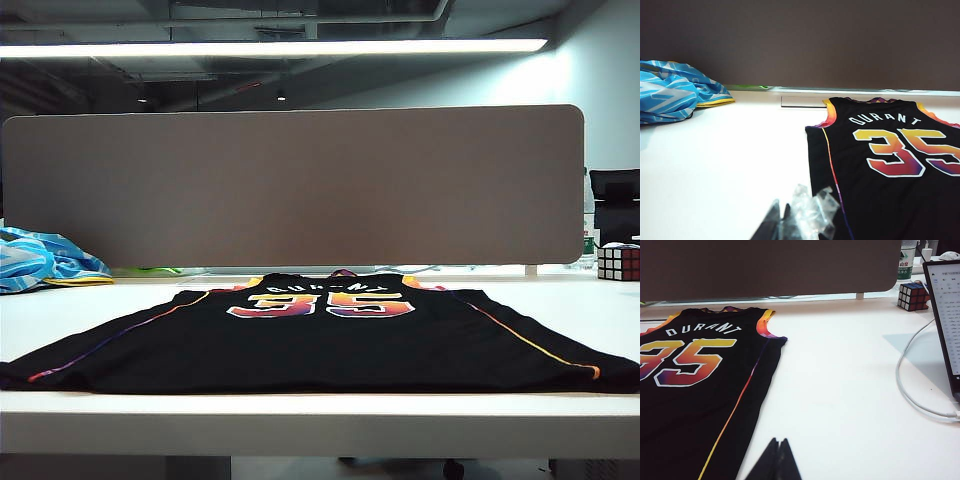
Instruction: Fold the bottom side of the basketball jersey horizontally towards the center, about one-third of the way, and then fold the bottom of the basketball jersey up towards the top, creating a neat rectangle.
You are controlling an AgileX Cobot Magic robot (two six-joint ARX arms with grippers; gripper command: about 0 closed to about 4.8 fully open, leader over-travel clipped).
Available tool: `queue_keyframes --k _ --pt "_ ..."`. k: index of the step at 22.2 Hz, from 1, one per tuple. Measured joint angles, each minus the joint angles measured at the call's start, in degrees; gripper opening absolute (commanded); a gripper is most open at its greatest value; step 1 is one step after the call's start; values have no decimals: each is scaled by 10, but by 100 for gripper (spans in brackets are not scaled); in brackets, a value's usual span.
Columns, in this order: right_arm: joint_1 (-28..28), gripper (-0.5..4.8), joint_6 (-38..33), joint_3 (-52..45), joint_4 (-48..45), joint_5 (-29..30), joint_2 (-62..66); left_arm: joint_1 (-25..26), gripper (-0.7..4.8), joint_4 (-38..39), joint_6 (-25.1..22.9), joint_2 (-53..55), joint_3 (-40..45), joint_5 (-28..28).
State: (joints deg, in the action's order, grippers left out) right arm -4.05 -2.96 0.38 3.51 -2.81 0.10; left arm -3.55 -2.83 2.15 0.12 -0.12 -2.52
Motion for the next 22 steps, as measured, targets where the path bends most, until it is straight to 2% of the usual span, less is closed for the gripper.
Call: queue_keyframes --k 11,12,13,14,16,20,22 --pt "0 -1 -6 0 0 1 0 0 -5 -3 11 0 0 -9" --pt "0 -2 -30 0 0 12 0 0 -6 -5 29 0 0 -17" --pt "0 -2 -54 0 -2 28 0 0 -5 -6 75 0 -1 -21" --pt "-1 -2 -83 0 -24 77 0 0 -5 7 179 3 -10 -10" --pt "-3 -2 -109 2 -66 105 5 5 -5 30 255 21 -18 10" --pt "-3 -3 -118 44 -64 103 35 5 -5 51 280 101 -55 -10" --pt "-3 -3 -118 90 -70 93 105 5 -5 40 276 199 -112 -14"
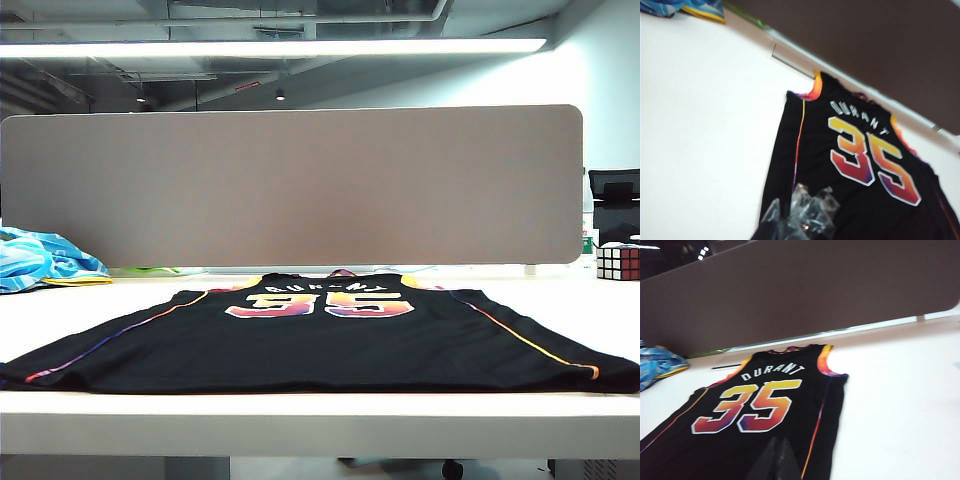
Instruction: Fold the bottom side of the basketball jersey horizontally towards the center, about one-third of the way, and then fold the bottom of the basketball jersey up towards the top, creating a neat rectangle.
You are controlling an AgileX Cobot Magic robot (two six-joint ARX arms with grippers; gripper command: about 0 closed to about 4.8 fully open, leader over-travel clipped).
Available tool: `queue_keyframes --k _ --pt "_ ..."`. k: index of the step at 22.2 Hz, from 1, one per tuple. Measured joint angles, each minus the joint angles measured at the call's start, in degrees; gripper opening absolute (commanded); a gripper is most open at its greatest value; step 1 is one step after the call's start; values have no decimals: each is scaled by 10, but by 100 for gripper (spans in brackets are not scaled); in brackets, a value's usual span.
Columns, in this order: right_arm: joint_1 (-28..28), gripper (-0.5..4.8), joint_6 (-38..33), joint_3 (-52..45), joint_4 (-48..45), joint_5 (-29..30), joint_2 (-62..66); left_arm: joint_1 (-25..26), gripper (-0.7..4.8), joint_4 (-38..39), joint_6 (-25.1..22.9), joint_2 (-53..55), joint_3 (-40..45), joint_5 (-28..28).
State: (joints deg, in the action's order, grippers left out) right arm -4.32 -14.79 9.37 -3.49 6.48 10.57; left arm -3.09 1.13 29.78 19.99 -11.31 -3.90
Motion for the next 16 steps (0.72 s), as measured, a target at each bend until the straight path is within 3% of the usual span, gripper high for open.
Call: queue_keyframes --k 5,6,9,11,12,13,14,15,16 --pt "1 -2 0 162 89 0 241 10 -5 -16 -93 262 -132 -87" --pt "2 -1 0 185 109 2 277 17 -5 -15 -97 291 -148 -107" --pt "8 9 34 295 233 45 444 76 -5 -9 -101 433 -224 -256" --pt "14 59 43 324 281 73 498 104 -2 27 -104 490 -247 -309" --pt "20 59 43 337 287 92 532 118 10 47 -112 529 -265 -321" --pt "24 59 43 340 290 104 548 125 121 63 -121 548 -274 -322" --pt "30 61 43 342 306 122 573 131 166 93 -137 575 -285 -335" --pt "32 77 43 344 316 129 585 130 187 103 -147 587 -289 -346" --pt "34 133 43 346 320 136 595 129 187 113 -152 595 -292 -355"
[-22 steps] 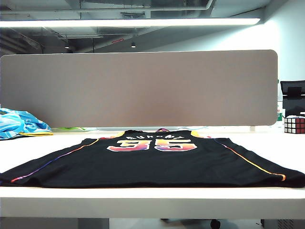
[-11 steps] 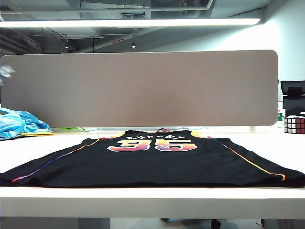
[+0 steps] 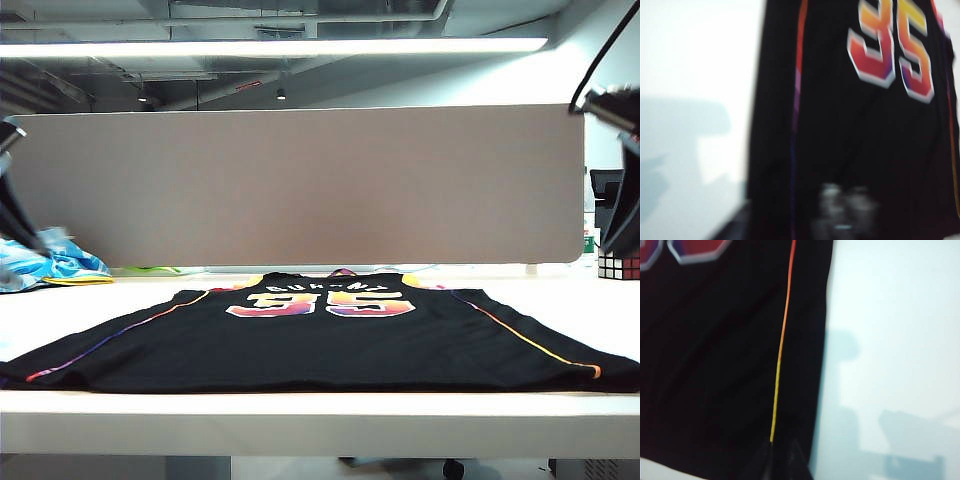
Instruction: Fold the bottom side of the basketball jersey horizontally towards the center, about one-third of the way, and then fold the bottom of the basketball jersey up towards the top, creating a neat rectangle.
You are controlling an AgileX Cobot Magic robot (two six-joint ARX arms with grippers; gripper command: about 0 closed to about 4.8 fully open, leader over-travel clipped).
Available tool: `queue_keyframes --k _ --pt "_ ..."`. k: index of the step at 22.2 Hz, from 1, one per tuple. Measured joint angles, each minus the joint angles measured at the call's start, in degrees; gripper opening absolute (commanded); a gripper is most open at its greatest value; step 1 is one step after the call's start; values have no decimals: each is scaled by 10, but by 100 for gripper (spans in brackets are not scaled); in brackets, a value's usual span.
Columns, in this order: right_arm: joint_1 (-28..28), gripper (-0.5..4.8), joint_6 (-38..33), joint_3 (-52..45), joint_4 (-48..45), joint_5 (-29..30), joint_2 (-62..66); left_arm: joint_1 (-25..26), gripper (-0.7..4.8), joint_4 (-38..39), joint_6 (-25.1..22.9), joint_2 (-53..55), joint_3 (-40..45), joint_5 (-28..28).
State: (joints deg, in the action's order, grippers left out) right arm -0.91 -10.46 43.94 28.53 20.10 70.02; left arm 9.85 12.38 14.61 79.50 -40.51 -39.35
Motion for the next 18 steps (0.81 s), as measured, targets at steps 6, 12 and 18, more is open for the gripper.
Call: queue_keyframes --k 6,12,18 --pt "16 223 13 0 55 15 70 -2 188 93 -41 16 -2 52" --pt "15 263 17 -5 68 46 84 -27 252 149 -84 16 -2 87" --pt "15 284 29 -50 62 93 85 -41 252 171 -100 35 -3 83"
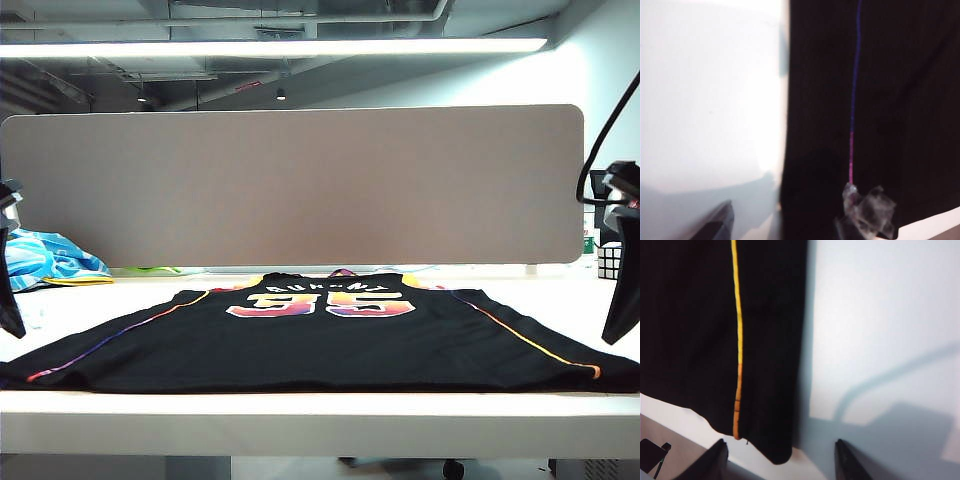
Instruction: Fold the bottom side of the basketball jersey horizontally towards the center, about one-third of the way, and then fold the bottom of the basketball jersey up towards the top, creating a neat rectangle.
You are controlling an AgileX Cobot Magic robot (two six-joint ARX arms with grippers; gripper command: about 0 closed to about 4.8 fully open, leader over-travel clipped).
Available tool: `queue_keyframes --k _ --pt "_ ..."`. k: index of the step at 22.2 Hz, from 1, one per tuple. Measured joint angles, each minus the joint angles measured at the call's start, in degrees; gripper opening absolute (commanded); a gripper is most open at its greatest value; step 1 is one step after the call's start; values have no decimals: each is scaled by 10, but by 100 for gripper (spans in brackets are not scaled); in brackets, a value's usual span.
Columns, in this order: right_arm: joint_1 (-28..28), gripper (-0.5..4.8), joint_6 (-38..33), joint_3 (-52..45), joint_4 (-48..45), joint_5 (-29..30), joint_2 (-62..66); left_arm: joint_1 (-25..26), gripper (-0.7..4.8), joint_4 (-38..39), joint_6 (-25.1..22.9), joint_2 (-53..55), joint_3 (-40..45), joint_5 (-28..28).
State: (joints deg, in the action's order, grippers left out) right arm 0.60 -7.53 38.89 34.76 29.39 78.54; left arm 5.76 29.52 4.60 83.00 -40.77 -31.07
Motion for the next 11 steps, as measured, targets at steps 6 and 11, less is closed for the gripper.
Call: queue_keyframes --k 6,11 --pt "0 284 -10 -28 -47 22 -4 -3 252 -7 -1 34 -7 -55" --pt "0 284 -14 -31 -53 25 -5 -29 252 -8 -1 48 -10 -73"
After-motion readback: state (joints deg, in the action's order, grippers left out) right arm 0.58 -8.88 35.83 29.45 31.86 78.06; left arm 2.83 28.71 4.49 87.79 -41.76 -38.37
